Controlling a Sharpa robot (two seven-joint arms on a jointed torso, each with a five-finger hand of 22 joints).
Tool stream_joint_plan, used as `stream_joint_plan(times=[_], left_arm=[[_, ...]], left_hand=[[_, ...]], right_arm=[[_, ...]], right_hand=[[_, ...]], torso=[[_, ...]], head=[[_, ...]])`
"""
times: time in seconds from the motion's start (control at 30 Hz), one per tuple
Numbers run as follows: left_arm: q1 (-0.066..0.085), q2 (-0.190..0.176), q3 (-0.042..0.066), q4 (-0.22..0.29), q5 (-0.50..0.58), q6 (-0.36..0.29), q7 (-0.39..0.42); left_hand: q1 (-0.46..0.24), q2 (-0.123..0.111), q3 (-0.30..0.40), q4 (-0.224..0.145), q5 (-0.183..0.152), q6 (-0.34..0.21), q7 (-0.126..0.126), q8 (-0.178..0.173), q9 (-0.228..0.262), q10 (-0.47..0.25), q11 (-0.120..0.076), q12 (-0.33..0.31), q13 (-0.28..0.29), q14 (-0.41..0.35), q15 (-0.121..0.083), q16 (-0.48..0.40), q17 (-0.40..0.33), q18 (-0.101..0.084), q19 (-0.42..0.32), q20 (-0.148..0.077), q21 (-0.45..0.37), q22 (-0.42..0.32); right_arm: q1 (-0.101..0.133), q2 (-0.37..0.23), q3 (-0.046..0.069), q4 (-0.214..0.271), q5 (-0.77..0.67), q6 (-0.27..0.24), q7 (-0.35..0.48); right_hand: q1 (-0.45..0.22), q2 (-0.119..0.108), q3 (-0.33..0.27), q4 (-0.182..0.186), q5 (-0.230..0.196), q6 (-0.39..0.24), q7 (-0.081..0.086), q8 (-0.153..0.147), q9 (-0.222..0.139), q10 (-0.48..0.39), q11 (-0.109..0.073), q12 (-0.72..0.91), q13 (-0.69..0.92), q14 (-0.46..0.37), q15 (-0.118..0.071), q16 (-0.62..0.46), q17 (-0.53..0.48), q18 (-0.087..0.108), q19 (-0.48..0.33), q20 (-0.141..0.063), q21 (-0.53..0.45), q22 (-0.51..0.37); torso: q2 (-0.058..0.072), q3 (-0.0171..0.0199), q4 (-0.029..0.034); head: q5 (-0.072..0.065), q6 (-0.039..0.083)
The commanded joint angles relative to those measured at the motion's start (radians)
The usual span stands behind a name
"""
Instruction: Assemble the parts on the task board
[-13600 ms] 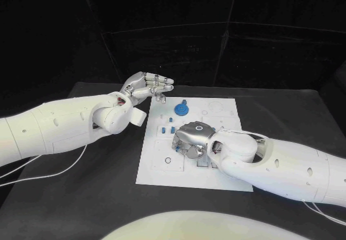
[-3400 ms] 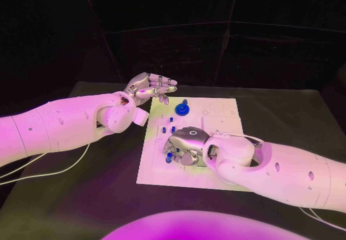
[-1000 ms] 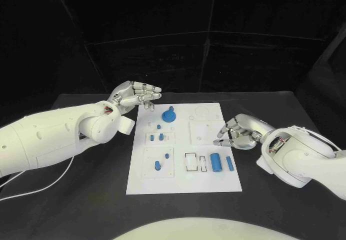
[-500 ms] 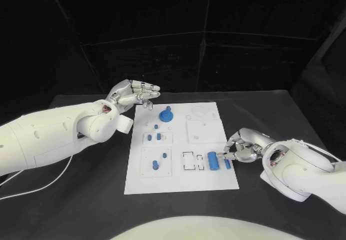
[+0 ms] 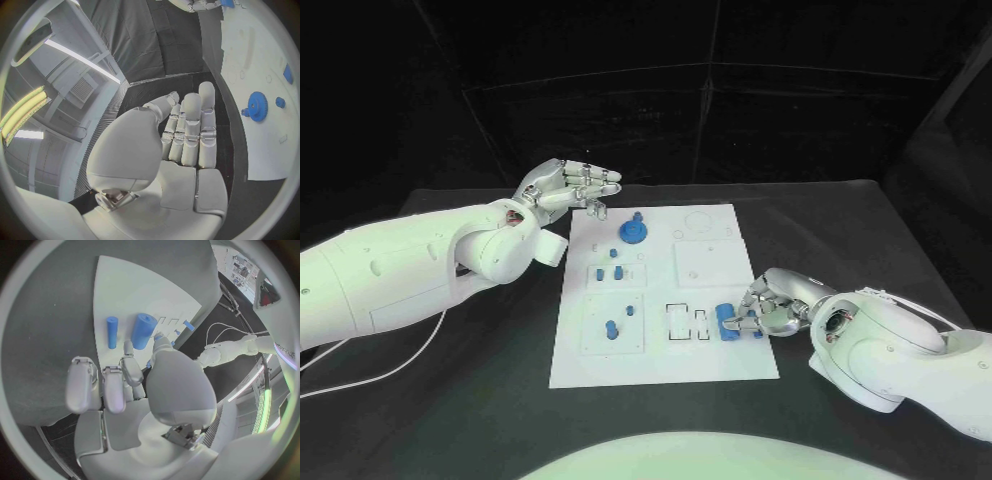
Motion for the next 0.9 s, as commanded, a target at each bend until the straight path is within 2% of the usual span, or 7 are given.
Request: stream_joint_plan(times=[0.03,0.13,0.23,0.57,0.73,0.9], left_arm=[[0.002,0.001,0.001,0.001,0.003,0.007,0.007],[0.001,0.003,0.001,0.0,0.003,0.008,0.007],[0.001,0.004,0.001,0.0,0.003,0.009,0.006],[0.001,0.002,0.001,0.0,0.003,0.01,0.006],[0.001,0.001,0.001,0.001,0.003,0.01,0.006],[0.001,0.0,0.001,0.001,0.003,0.01,0.006]], left_hand=[[-0.006,0.002,-0.003,-0.001,0.0,-0.006,-0.001,0.005,-0.001,-0.006,0.001,0.004,-0.001,-0.008,-0.001,0.001,-0.001,0.013,-0.006,0.002,-0.006,-0.002],[-0.006,0.002,-0.003,-0.001,0.0,-0.006,-0.001,0.005,-0.001,-0.006,0.001,0.004,-0.001,-0.008,-0.001,0.001,-0.001,0.013,-0.006,0.002,-0.006,-0.002],[-0.006,0.002,-0.003,-0.001,0.0,-0.006,-0.001,0.005,-0.001,-0.006,0.001,0.004,-0.001,-0.008,-0.001,0.001,-0.001,0.013,-0.006,0.002,-0.006,-0.002],[-0.004,0.002,-0.002,-0.002,0.0,-0.006,-0.001,0.006,-0.001,-0.006,0.001,0.004,-0.001,-0.008,-0.001,0.002,-0.001,0.013,-0.006,0.002,-0.006,-0.002],[-0.004,0.002,-0.002,-0.002,0.0,-0.007,-0.001,0.006,-0.001,-0.007,0.001,0.004,-0.001,-0.008,-0.001,0.002,-0.001,0.013,-0.006,0.002,-0.006,-0.002],[-0.004,0.002,-0.002,-0.002,0.0,-0.007,-0.001,0.006,-0.001,-0.007,0.001,0.005,-0.001,-0.009,-0.001,0.002,-0.001,0.013,-0.006,0.002,-0.006,-0.002]], right_arm=[[-0.006,0.009,0.0,-0.003,-0.013,0.015,-0.004],[-0.013,0.02,0.0,-0.011,-0.014,0.02,-0.005],[-0.019,0.031,0.0,-0.021,-0.015,0.025,-0.006],[-0.028,0.06,0.0,-0.058,-0.035,0.035,-0.011],[-0.029,0.065,0.0,-0.061,-0.038,0.023,-0.017],[-0.029,0.057,0.0,-0.04,-0.024,-0.029,-0.018]], right_hand=[[0.0,0.008,-0.007,-0.002,0.006,-0.01,0.0,0.006,0.002,0.009,0.0,0.009,0.007,0.062,0.005,0.007,0.023,-0.013,0.005,0.005,0.006,0.001],[0.004,0.014,-0.009,-0.002,0.008,-0.011,-0.001,0.01,0.006,0.014,-0.001,0.017,0.016,0.064,0.005,0.012,0.033,-0.013,0.005,0.005,0.006,0.002],[0.008,0.02,-0.01,-0.003,0.01,-0.012,-0.001,0.014,0.008,0.016,-0.001,0.021,0.022,0.064,0.005,0.014,0.038,-0.013,0.005,0.004,0.006,0.003],[0.032,0.042,-0.015,-0.007,0.025,-0.019,-0.002,0.027,0.018,0.023,-0.002,0.034,0.041,0.066,0.004,0.021,0.051,-0.014,0.006,0.004,0.007,0.005],[0.072,0.071,-0.013,-0.016,0.101,-0.023,-0.003,0.043,0.03,0.025,-0.003,0.039,0.053,0.065,0.003,0.023,0.055,-0.013,0.005,0.002,0.007,0.004],[0.104,0.097,-0.008,-0.027,0.162,-0.013,-0.008,0.06,0.042,0.038,-0.008,0.055,0.073,0.066,-0.001,0.027,0.063,-0.014,0.008,-0.001,0.011,0.011]], torso=[[0.001,0.0,-0.0002],[0.0,0.0002,0.0011],[0.0,0.0008,0.0015],[0.0,-0.0008,0.0012],[-0.001,-0.0012,0.0009],[-0.002,-0.0006,0.001]], head=[[-0.002,-0.001],[-0.005,0.0],[-0.003,-0.001],[0.004,-0.001],[0.004,-0.002],[0.006,0.001]])
